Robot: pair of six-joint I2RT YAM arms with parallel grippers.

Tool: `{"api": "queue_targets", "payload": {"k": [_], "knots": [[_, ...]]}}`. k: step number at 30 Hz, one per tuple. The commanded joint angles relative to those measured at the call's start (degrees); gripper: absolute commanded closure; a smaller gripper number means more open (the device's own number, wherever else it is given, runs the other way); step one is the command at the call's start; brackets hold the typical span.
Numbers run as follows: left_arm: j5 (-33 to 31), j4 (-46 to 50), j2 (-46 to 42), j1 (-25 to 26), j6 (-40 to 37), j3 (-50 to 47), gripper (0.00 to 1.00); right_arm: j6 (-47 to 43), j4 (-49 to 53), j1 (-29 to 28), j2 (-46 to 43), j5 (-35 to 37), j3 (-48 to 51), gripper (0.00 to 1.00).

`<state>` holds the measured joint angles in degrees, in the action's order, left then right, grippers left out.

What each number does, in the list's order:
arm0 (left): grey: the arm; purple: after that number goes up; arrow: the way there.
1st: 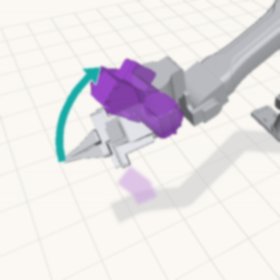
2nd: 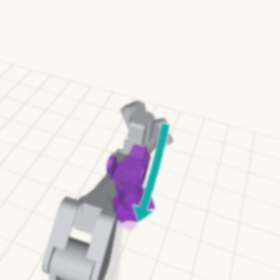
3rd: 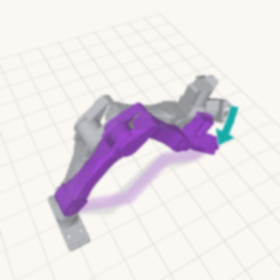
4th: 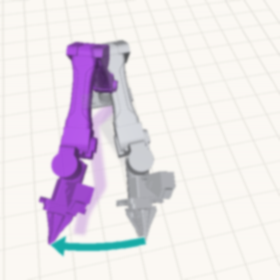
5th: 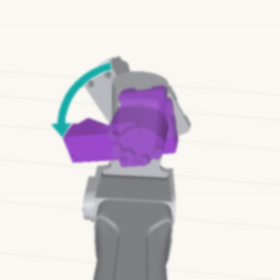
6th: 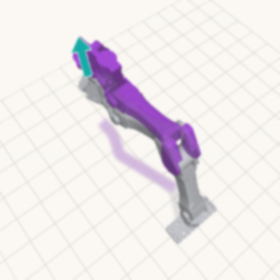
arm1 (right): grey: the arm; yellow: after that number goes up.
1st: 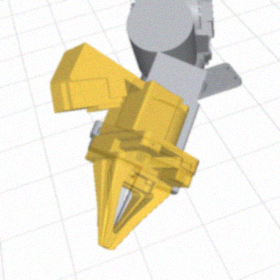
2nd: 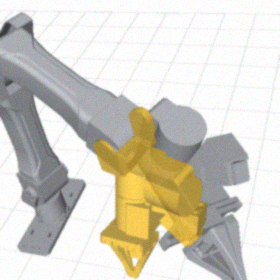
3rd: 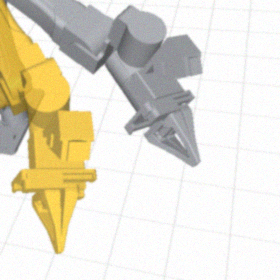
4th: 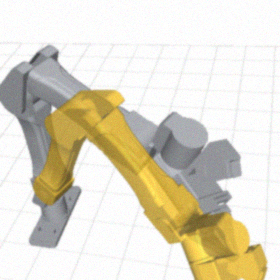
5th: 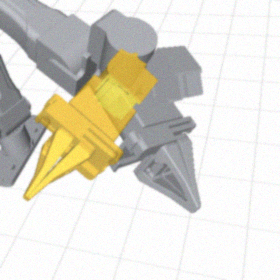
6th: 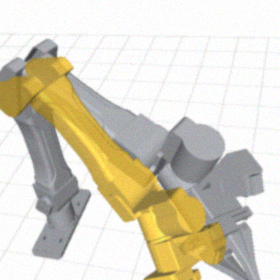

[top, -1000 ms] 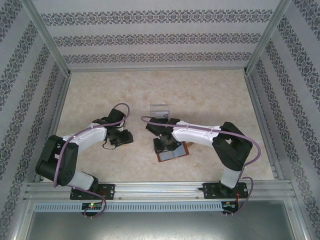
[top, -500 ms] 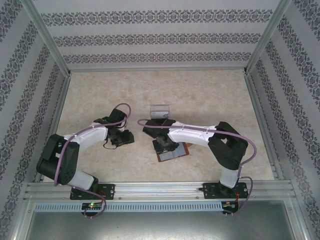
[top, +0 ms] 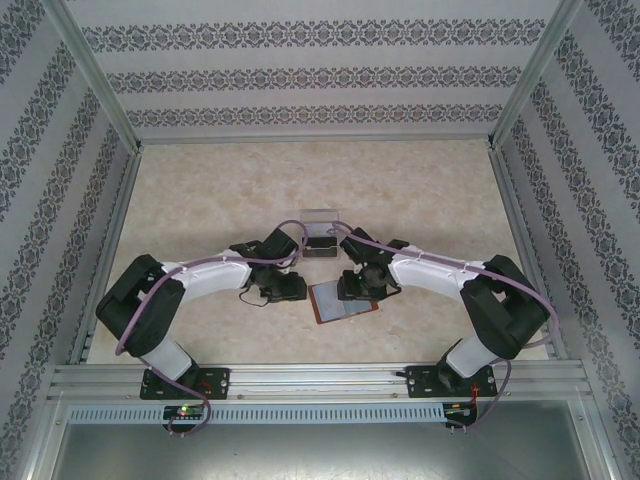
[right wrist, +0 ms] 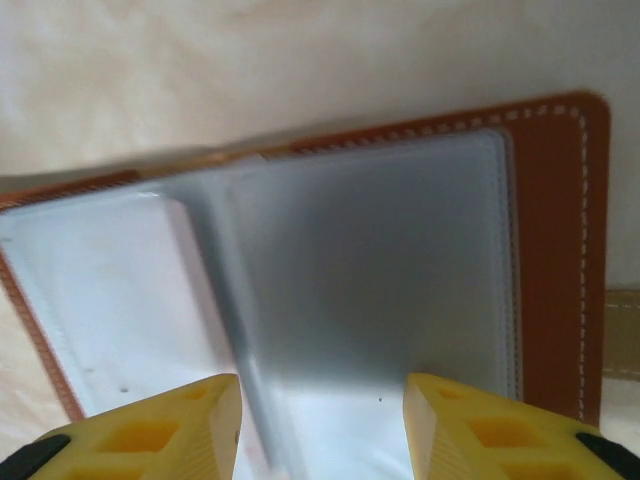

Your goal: Take the credit cards out of the card holder

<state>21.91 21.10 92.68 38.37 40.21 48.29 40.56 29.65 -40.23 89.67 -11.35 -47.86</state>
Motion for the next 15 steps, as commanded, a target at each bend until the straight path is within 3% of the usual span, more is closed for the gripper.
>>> {"api": "queue_targets", "payload": {"k": [1,6,15], "knots": [[2.27,-4.84,1.30,1.22,4.01,0.95,0.63,1.97,-5.74,0.01,0.39,-6.43,2.30,0.54],[1.76,-4.63,1.33,1.53,4.40,0.79,0.65,6.58,-11.31,-1.13,0.15,-10.15,4.61,0.56],[4.10,-8.03,1.31,1.44,5.99,0.92,0.71,6.74,-7.60,-2.40,-0.60,-8.04,2.37,0.57]]}}
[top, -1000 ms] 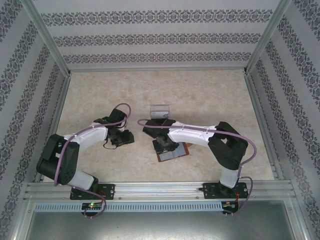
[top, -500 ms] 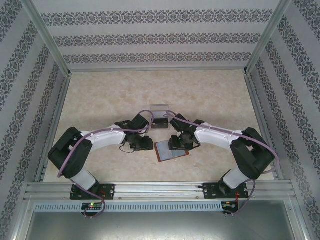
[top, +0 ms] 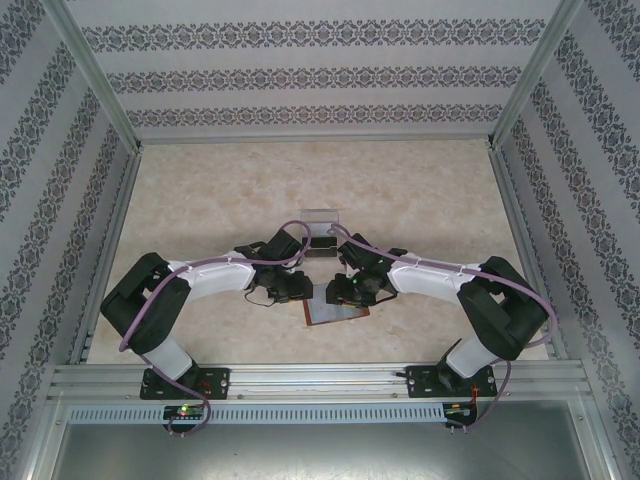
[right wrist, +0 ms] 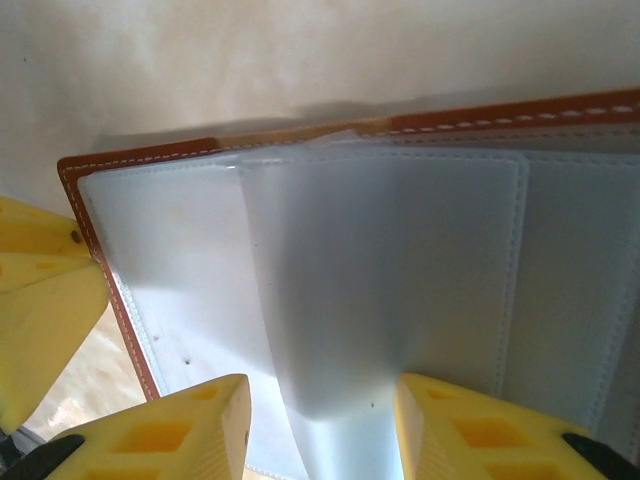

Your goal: Take the credit cards out of the card holder

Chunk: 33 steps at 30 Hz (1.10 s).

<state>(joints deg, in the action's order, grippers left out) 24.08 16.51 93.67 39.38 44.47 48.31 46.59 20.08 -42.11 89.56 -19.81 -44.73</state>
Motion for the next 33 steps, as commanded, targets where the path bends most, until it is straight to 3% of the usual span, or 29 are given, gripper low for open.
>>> {"api": "queue_targets", "payload": {"k": [1,6,13,17,26,33], "knots": [[2.01,-3.75,0.37,0.44,2.03,0.52,0.73,0.32,3.83,-0.53,-1.08,2.39,-1.46,0.57],[1.14,-4.34,-0.85,0.44,3.25,-1.17,0.76,-1.45,12.15,-0.66,-3.79,8.64,-4.98,0.57],[-1.71,-2.04,-3.27,0.44,3.45,-1.86,0.78,-1.38,11.10,-1.48,-3.45,6.23,-7.41,0.58],[-0.21,-4.03,-2.55,0.48,4.15,-2.62,0.80,-1.07,9.82,-2.57,-1.38,4.56,-8.90,0.58],[5.12,-13.42,-0.30,0.44,8.59,-5.73,0.93,0.24,7.80,-4.22,2.61,3.96,-10.72,0.60],[2.92,-9.65,1.43,0.44,7.14,-5.71,1.00,0.43,7.65,-4.57,4.19,4.16,-11.39,0.61]]}}
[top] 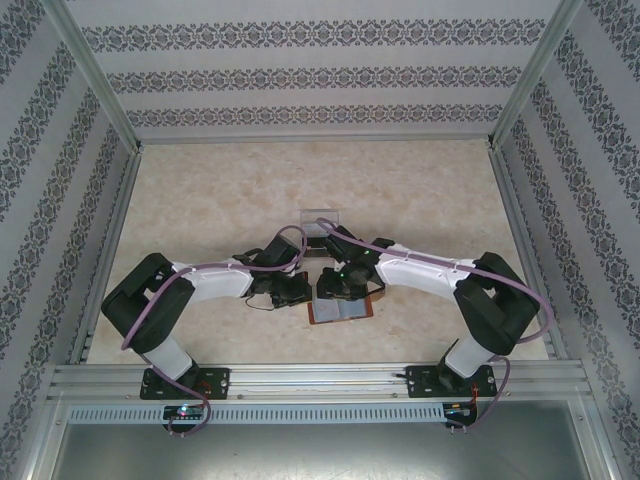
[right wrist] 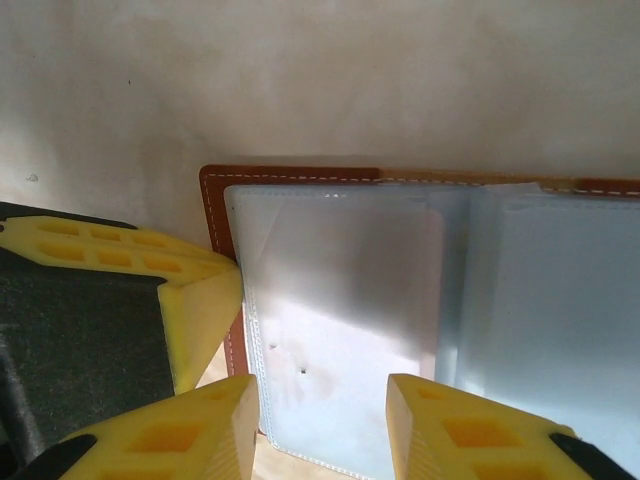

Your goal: Take the credit cards out of the card holder

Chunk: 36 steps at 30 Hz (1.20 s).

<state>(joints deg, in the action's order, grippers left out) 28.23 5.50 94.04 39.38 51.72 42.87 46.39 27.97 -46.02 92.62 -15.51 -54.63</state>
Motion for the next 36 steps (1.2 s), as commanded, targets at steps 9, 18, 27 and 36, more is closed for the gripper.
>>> {"api": "queue_targets", "payload": {"k": [9,18,27,36], "knots": [[-3.49,4.29,1.94,0.40,-2.15,-0.80,1.00,0.77,-0.98,-2.63,4.82,-0.25,-3.75,0.66],[-3.72,4.94,2.02,0.37,-2.83,-0.88,1.00,2.61,-5.94,-2.76,7.18,-1.60,-0.55,0.79],[-4.48,6.76,2.64,0.35,-3.76,0.15,1.00,2.09,-5.82,-2.74,2.71,-0.27,1.58,0.84],[-4.79,7.59,2.64,0.35,-4.10,0.53,1.00,4.29,-10.28,-2.72,0.77,-2.46,4.09,0.87]]}}
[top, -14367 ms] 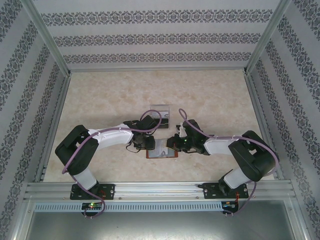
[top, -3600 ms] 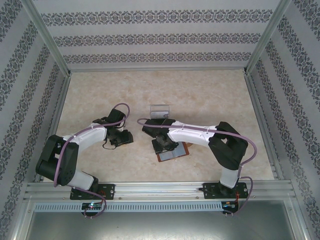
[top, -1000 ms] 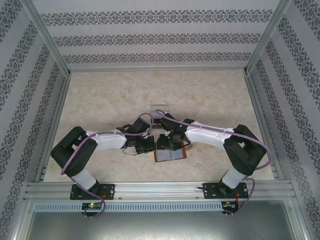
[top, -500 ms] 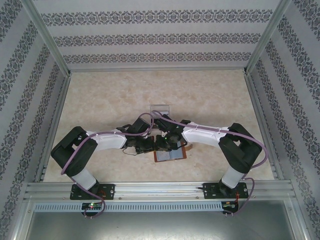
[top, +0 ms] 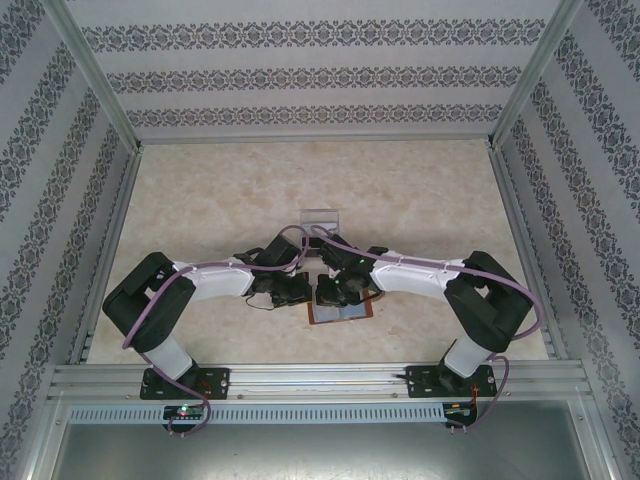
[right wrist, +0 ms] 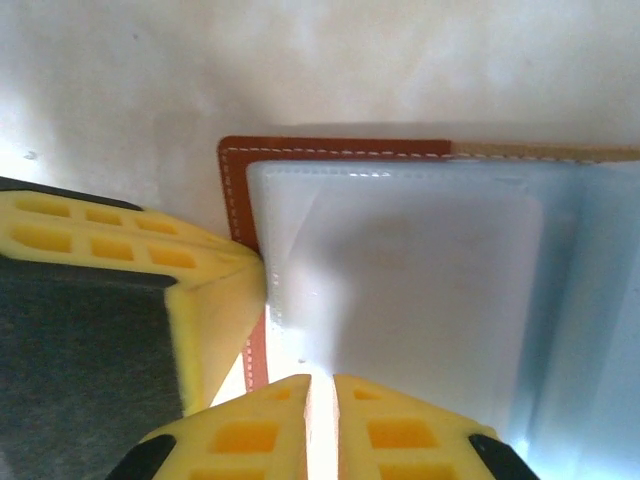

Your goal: Take the credit cards out of the card holder

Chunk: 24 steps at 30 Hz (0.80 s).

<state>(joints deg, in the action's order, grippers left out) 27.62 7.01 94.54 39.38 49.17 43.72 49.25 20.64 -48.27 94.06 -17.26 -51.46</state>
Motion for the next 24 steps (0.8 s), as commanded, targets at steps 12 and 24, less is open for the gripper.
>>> {"api": "queue_targets", "payload": {"k": [12,24], "knots": [[-4.58,7.30,1.52,0.36,-1.88,0.09,1.00,1.03,-2.84,-0.51,4.53,0.03,1.02,0.88],[-4.66,7.76,1.87,0.35,-2.23,0.47,1.00,0.21,-1.74,-0.51,2.16,0.90,1.80,0.88]]}}
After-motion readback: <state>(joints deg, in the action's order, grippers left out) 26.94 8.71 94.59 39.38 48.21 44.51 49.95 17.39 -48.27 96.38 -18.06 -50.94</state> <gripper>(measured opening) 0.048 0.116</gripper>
